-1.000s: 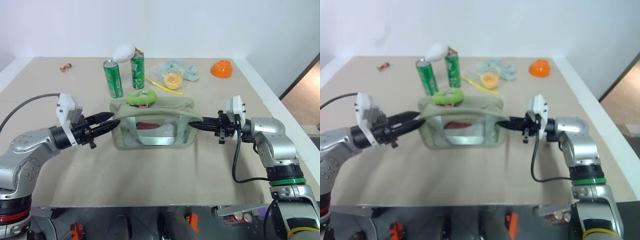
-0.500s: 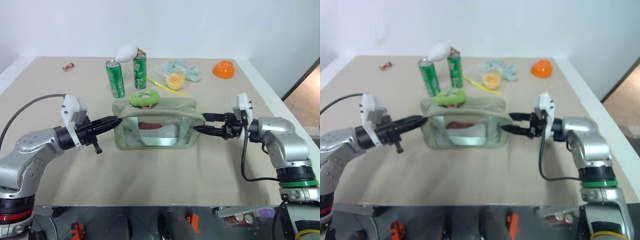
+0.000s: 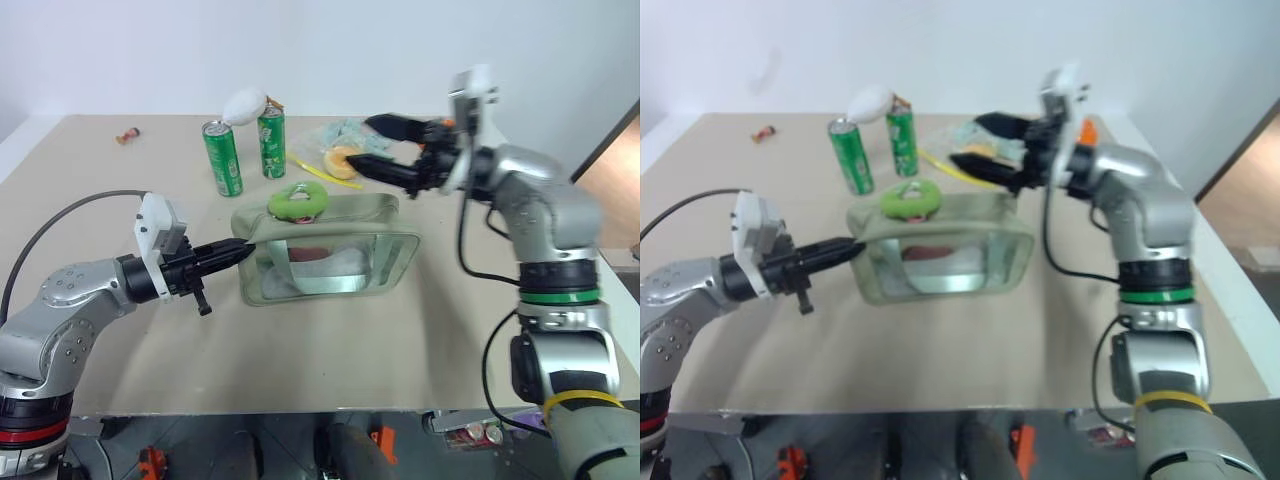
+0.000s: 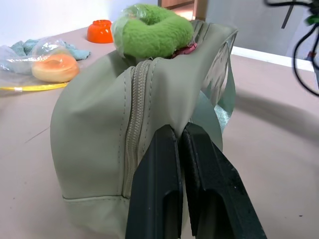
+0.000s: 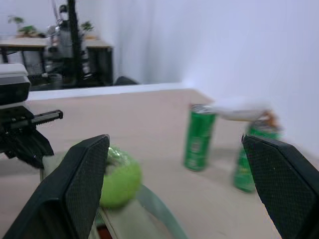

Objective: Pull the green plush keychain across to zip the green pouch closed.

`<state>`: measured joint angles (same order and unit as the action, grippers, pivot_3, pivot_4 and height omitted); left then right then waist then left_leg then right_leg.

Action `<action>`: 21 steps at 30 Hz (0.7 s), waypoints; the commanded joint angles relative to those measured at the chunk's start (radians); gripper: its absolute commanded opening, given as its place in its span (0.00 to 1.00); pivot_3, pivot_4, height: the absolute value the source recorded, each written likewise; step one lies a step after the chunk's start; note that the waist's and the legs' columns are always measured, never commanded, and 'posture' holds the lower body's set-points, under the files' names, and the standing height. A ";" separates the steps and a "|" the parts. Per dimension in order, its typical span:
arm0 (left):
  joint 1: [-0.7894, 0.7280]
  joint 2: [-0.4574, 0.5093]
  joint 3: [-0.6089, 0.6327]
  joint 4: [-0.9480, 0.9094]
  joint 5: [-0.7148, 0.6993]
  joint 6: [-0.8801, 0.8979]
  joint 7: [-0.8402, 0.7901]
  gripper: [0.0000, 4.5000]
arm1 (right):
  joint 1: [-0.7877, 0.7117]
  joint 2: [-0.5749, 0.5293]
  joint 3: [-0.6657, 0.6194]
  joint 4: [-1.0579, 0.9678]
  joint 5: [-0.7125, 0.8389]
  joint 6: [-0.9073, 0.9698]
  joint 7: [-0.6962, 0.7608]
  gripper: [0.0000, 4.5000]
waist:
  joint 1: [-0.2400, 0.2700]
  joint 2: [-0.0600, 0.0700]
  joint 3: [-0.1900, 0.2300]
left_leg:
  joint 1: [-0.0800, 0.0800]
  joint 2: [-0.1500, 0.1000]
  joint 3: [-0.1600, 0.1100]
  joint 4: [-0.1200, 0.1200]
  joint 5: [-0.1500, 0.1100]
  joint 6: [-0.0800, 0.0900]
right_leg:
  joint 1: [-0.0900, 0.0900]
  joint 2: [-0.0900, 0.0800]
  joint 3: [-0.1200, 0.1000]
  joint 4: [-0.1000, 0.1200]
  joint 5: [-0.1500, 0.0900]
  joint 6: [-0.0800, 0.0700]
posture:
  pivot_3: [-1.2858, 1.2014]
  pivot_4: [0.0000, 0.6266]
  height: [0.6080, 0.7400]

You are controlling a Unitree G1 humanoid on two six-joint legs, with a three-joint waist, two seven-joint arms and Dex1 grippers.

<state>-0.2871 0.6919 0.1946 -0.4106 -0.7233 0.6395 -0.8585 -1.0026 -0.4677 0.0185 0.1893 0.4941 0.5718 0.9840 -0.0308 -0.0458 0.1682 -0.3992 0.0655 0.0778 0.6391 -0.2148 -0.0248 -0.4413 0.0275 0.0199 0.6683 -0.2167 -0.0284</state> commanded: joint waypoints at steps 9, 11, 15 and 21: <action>0.016 0.014 -0.004 -0.038 -0.003 -0.002 0.019 0.00 | -0.035 -0.001 0.120 0.020 -0.078 0.061 0.070 0.98 | 0.009 0.000 0.000 | -0.004 -0.004 0.000 0.001 -0.001 0.001 | -0.001 -0.008 0.001 -0.002 -0.001 0.004 | 0.52 0.24 1.00; 0.018 0.015 -0.004 -0.037 0.001 -0.005 0.022 0.00 | -0.013 -0.018 0.136 0.010 -0.087 0.059 0.096 0.98 | 0.009 0.000 0.000 | -0.004 -0.004 0.000 0.001 -0.001 0.001 | -0.001 -0.008 0.000 -0.002 -0.001 0.005 | 0.52 0.24 1.00; 0.015 0.014 -0.005 -0.034 0.005 -0.010 0.024 0.00 | 0.003 -0.028 0.154 0.024 -0.113 0.048 0.113 0.98 | 0.007 0.000 0.000 | -0.003 -0.004 0.000 0.001 -0.001 0.001 | -0.001 -0.006 0.000 -0.002 -0.001 0.003 | 0.52 0.24 1.00; 0.007 0.018 -0.005 -0.016 0.016 -0.021 0.016 0.00 | 0.000 -0.020 0.142 0.031 -0.125 0.031 0.115 0.63 | 0.008 0.000 0.000 | -0.002 -0.002 0.000 0.001 0.000 0.001 | -0.001 -0.001 -0.001 -0.002 0.000 0.001 | 0.52 0.24 1.00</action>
<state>-0.2771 0.6918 0.1868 -0.4257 -0.7161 0.6296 -0.8376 -0.9943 -0.4859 0.1721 0.2358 0.3758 0.6203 1.0935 -0.0227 -0.0458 0.1681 -0.4015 0.0636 0.0775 0.6399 -0.2149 -0.0241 -0.4421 0.0262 0.0187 0.6668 -0.2163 -0.0274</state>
